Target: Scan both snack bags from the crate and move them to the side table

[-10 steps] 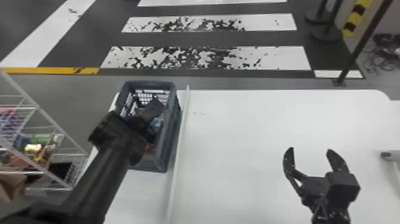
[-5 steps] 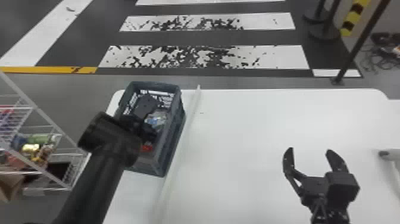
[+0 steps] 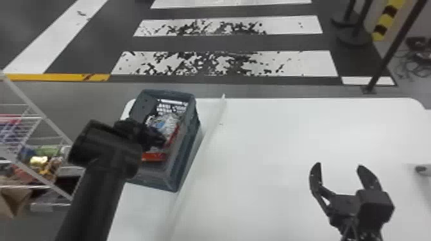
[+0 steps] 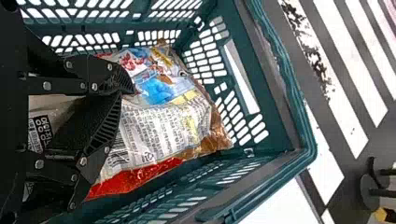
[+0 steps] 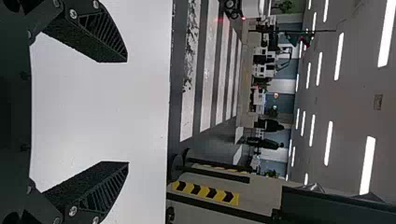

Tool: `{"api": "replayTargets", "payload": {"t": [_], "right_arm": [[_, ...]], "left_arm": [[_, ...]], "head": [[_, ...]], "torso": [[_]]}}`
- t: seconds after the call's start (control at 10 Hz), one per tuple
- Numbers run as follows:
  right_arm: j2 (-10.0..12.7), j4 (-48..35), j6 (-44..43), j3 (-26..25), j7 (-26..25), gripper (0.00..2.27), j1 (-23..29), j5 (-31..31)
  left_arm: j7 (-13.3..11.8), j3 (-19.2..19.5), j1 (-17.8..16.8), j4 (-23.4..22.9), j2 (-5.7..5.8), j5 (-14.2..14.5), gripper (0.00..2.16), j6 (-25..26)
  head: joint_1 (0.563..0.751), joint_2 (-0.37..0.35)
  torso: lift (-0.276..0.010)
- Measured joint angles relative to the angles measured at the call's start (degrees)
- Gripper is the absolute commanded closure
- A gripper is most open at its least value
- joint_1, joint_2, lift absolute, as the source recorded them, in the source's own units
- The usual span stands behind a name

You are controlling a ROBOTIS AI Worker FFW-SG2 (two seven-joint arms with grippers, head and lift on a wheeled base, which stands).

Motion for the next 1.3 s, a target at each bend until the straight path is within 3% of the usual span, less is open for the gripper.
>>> {"api": "replayTargets", "payload": {"t": [0.3, 0.8, 1.1, 1.3], "right_arm": [[0.1, 0.0, 0.2, 0.0, 0.0, 0.15, 0.1, 0.4], [0.5, 0.0, 0.9, 0.0, 0.0, 0.15, 0.0, 1.0], [0.9, 0.0, 1.4, 0.0, 0.0, 0.15, 0.0, 1.7], [1.2, 0.0, 1.9, 0.0, -0.1, 0.15, 0.0, 1.9]], "left_arm": [[1.3, 5.1, 1.8, -2.7, 0.01, 6.4, 2.13, -1.5], [2.3, 11.6, 4.0, -3.6, -0.91, 17.1, 2.13, -8.8], [1.5, 14.0, 5.4, -3.7, -1.68, 21.3, 2.13, -12.0], [1.1, 14.9, 7.1, -6.3, -2.26, 23.8, 2.13, -12.4]], "head": [[0.695, 0.147], [0.695, 0.153], [0.695, 0.151], [0.695, 0.148]], "torso": [[-0.029], [-0.029], [-0.029], [-0.029]]}}
